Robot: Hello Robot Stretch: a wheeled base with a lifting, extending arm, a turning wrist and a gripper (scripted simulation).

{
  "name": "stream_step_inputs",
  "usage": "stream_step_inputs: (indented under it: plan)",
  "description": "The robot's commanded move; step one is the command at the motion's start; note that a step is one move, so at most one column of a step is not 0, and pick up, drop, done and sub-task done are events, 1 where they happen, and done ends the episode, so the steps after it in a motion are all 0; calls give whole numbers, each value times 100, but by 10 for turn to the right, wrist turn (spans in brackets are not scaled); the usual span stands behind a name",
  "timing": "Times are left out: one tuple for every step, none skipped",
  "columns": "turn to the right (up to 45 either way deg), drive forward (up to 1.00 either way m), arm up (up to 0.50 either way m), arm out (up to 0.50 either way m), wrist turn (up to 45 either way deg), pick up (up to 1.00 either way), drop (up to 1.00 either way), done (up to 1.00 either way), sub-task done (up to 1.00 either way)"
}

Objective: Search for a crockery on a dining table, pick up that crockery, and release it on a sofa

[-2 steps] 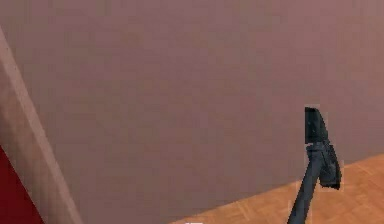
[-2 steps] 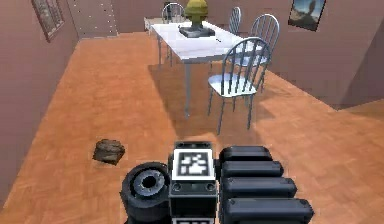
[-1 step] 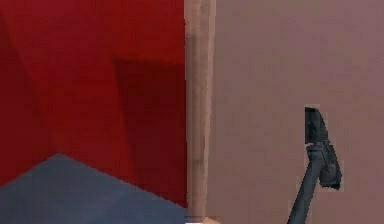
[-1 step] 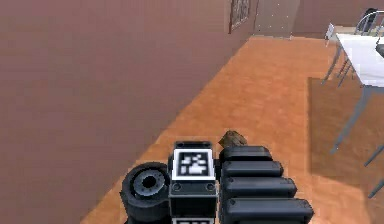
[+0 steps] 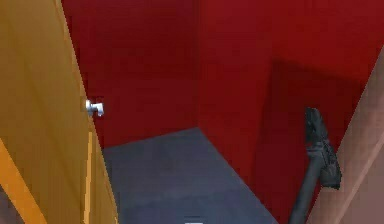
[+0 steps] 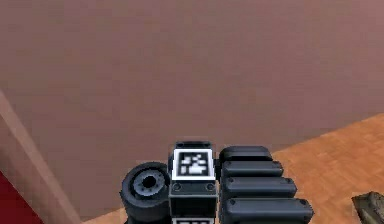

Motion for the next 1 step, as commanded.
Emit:
stream_step_inputs:
  plan:
    - [-30,0,0,0,0,0,0,0,0]
